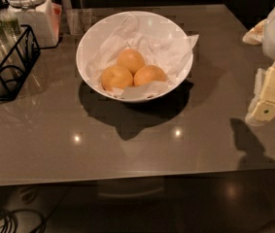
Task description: Pick orange from white bowl
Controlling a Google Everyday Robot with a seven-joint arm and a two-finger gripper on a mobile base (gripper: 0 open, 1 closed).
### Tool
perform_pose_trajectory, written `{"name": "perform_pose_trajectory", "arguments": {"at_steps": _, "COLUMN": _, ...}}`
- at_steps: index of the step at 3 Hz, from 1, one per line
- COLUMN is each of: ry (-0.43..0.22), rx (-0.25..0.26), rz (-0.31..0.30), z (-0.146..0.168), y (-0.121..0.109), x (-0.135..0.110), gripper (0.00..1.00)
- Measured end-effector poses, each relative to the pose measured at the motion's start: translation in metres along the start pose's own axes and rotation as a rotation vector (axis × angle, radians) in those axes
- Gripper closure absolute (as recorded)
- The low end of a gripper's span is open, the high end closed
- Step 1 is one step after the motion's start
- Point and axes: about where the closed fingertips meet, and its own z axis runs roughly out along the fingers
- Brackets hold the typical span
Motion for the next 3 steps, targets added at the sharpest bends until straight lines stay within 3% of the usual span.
{"name": "perform_pose_trajectory", "arguments": {"at_steps": 1, "ry": 0.000, "rx": 0.000, "rz": 0.000, "z": 0.000, "y": 0.000, "x": 0.000, "gripper": 0.00}}
{"name": "perform_pose_trajectory", "arguments": {"at_steps": 2, "ry": -0.104, "rx": -0.010, "rz": 0.005, "z": 0.007, "y": -0.014, "x": -0.017, "gripper": 0.00}}
{"name": "perform_pose_trajectory", "arguments": {"at_steps": 3, "ry": -0.301, "rx": -0.040, "rz": -0.038, "z": 0.019, "y": -0.050, "x": -0.063, "gripper": 0.00}}
